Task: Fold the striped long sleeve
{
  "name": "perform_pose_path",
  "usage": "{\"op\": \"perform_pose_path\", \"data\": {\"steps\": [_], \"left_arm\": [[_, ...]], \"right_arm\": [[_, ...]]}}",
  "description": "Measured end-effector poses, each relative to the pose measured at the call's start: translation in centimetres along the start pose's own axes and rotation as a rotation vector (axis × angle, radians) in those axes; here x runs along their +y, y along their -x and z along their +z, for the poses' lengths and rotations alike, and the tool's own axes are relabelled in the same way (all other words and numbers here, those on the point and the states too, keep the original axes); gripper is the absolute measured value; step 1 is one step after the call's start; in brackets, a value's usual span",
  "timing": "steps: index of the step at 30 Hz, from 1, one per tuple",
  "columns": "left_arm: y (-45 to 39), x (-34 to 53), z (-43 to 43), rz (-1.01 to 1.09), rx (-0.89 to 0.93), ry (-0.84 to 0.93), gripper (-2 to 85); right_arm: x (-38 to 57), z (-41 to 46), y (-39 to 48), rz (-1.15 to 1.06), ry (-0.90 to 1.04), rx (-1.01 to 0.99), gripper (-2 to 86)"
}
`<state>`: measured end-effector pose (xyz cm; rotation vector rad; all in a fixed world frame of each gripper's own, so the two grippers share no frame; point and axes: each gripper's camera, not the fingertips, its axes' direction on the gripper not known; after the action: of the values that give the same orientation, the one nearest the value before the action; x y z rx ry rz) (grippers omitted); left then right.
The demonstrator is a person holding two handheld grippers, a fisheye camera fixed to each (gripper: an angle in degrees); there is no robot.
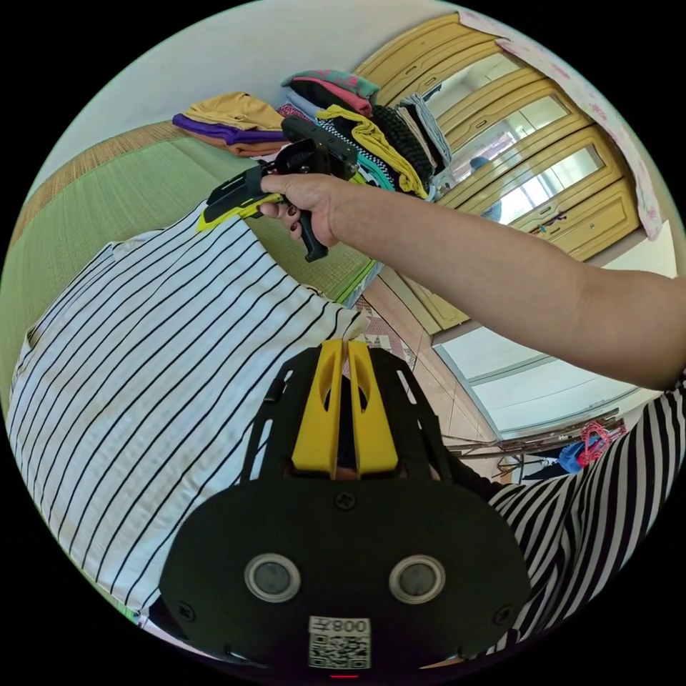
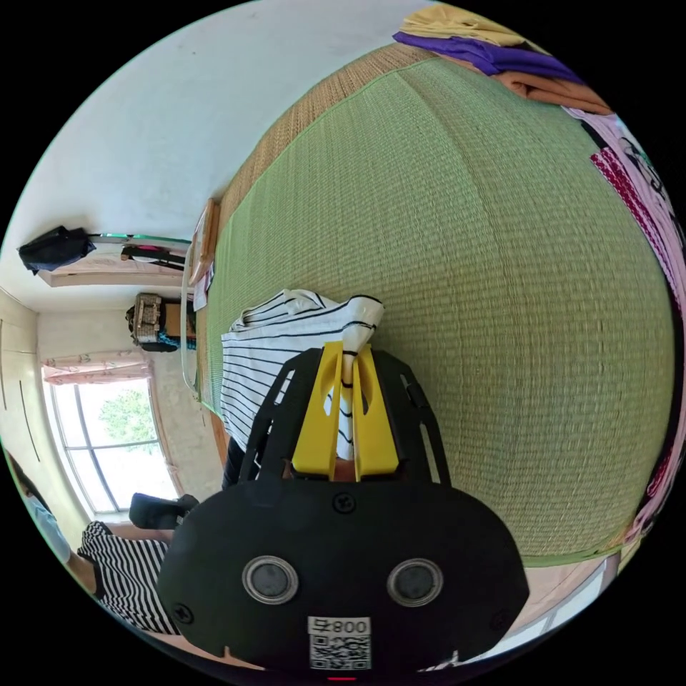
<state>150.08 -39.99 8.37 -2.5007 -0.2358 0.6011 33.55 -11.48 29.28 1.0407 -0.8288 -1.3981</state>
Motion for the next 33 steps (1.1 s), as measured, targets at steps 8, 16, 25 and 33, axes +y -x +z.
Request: {"op": "perform_pose_path", "data": {"steps": [8,16,25,33], "left_arm": [[4.1,5.2,1.9,-0.042,0.041,-0.079,1.1],[8.9,12.8,4.3,-0.109,0.104,-0.194,1.2],[15.2,24.4,6.1,-0.214,0.130,-0.347,1.1],[21.3,35.7,9.3,-0.355,0.142,-0.474,1.0]], "right_arm": [[0.3,-3.3,2.7,0.017,-0.025,0.008,1.1],[0.6,-7.0,8.3,-0.022,-0.060,0.007,0.8],[0.7,-8.8,20.2,-0.145,-0.095,-0.003,0.8],[0.2,-6.7,30.2,-0.220,-0.069,-0.014,0.8]]}}
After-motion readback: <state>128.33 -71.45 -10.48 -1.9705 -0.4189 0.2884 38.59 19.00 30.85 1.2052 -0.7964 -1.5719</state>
